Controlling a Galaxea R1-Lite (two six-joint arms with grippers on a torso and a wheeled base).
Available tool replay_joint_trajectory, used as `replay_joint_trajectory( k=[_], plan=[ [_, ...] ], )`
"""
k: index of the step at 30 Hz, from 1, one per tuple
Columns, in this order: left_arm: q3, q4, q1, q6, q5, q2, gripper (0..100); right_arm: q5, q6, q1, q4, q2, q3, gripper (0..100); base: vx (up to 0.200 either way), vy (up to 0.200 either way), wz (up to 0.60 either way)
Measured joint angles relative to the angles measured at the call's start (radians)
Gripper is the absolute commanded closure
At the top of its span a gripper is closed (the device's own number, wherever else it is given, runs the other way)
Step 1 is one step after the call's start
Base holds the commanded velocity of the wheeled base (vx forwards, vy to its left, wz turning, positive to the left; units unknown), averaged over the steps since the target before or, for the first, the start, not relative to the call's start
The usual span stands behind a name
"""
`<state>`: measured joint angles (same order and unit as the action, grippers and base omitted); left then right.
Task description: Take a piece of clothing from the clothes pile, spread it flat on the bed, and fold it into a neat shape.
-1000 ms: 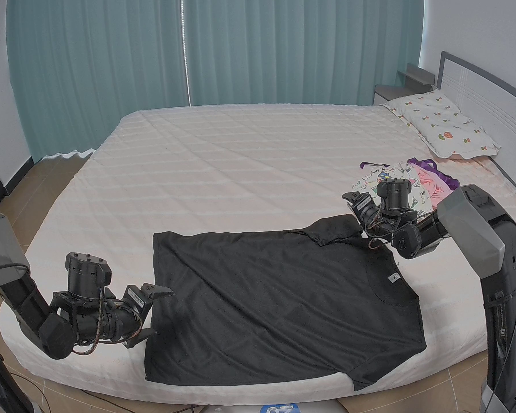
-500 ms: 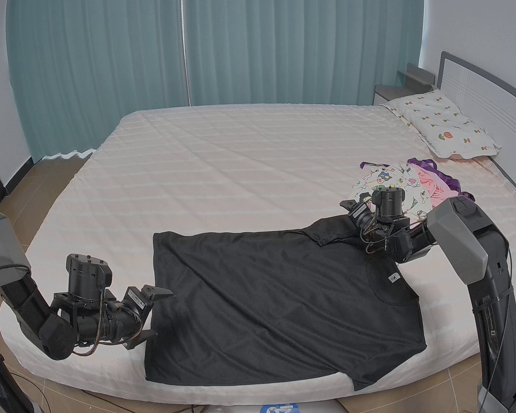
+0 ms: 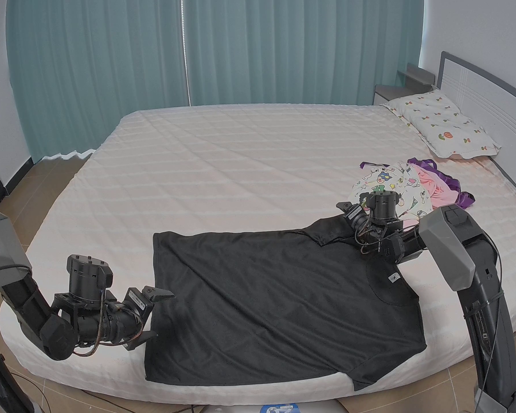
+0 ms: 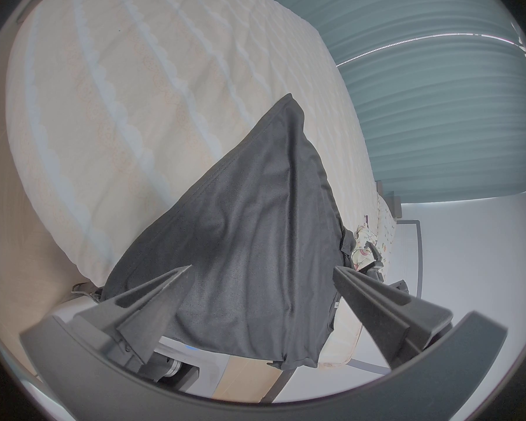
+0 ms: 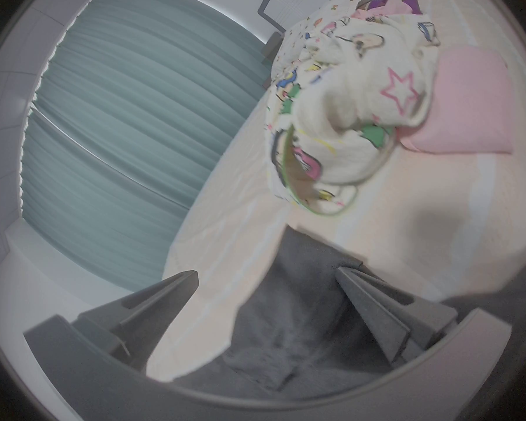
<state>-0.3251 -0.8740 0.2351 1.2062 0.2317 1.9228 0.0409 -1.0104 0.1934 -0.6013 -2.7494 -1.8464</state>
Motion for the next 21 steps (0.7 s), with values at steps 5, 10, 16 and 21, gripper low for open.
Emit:
replay_joint_trajectory(
  k=[5,10,16,21],
  plan=[
    [0.000,0.000,0.000,0.000,0.000,0.001,0,0.018,-0.126,-0.018,-0.006,-0.008,-0.109,0,0.000,0.000,0.00],
    [0.000,0.000,0.000,0.001,0.000,0.001,0,0.022,-0.190,-0.050,-0.024,0.030,-0.148,0,0.000,0.000,0.00],
    [0.000,-0.001,0.000,0.001,0.000,0.001,0,0.016,-0.118,-0.054,-0.006,0.053,-0.090,0,0.000,0.000,0.00],
    [0.000,-0.001,0.000,0.001,0.000,0.001,0,0.010,-0.052,-0.027,-0.001,0.061,0.010,0,0.000,0.000,0.00]
  ],
)
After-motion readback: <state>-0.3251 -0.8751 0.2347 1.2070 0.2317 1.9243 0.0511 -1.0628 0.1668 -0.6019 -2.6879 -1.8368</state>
